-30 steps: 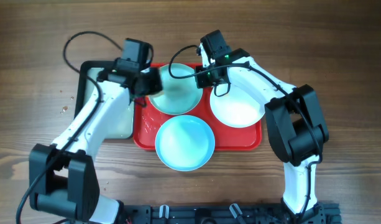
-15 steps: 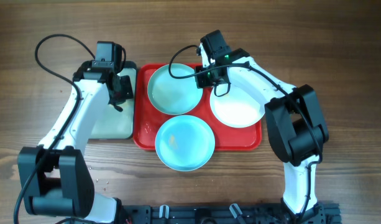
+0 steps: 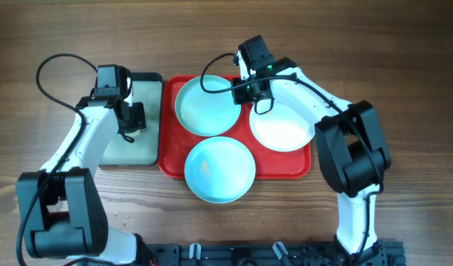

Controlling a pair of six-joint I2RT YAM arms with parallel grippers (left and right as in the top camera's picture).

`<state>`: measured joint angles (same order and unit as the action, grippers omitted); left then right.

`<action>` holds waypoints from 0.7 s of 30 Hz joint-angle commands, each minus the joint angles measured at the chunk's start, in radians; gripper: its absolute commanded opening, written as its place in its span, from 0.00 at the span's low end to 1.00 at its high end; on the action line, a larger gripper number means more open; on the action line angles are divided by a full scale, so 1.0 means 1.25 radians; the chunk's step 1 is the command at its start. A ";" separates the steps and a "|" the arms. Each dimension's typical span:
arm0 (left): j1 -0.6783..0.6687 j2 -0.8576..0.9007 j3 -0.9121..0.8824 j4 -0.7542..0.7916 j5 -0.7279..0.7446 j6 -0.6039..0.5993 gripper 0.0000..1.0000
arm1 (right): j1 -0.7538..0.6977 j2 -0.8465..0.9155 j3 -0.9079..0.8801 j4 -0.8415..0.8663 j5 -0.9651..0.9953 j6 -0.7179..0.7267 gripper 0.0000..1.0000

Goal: Clean dirty plates on tray and stack at the side
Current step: 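Return the sponge to the black tray with the left gripper and release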

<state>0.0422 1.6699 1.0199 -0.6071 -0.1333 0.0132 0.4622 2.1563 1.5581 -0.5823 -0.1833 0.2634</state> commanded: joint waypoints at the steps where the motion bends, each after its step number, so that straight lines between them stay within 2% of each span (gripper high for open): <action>1: 0.002 0.012 -0.045 0.042 0.007 0.028 0.05 | 0.005 0.012 -0.007 0.004 -0.016 -0.005 0.04; 11: 0.002 0.012 -0.058 0.063 0.007 0.026 0.12 | 0.005 0.012 -0.007 0.009 -0.015 -0.023 0.04; 12: 0.002 0.012 -0.057 0.062 0.007 0.026 0.24 | 0.005 0.012 -0.007 0.011 -0.016 -0.022 0.04; 13: 0.002 0.012 -0.057 0.062 0.007 0.026 0.26 | 0.005 0.012 -0.007 0.011 -0.016 -0.022 0.04; 14: 0.002 0.012 -0.057 0.062 0.007 0.026 0.23 | 0.005 0.012 -0.007 0.012 -0.016 -0.022 0.04; 16: 0.002 0.012 -0.057 0.061 0.007 0.026 0.31 | 0.005 0.012 -0.007 0.013 -0.015 -0.022 0.06; 18: 0.002 0.011 -0.057 0.062 0.007 0.025 0.44 | 0.005 0.012 -0.007 0.014 -0.015 -0.022 0.10; 21: 0.002 -0.012 -0.041 0.063 0.008 0.015 0.49 | 0.005 0.012 -0.007 0.021 -0.013 -0.022 0.10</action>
<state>0.0422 1.6737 0.9508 -0.5323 -0.1299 0.0402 0.4622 2.1563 1.5581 -0.5663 -0.1833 0.2512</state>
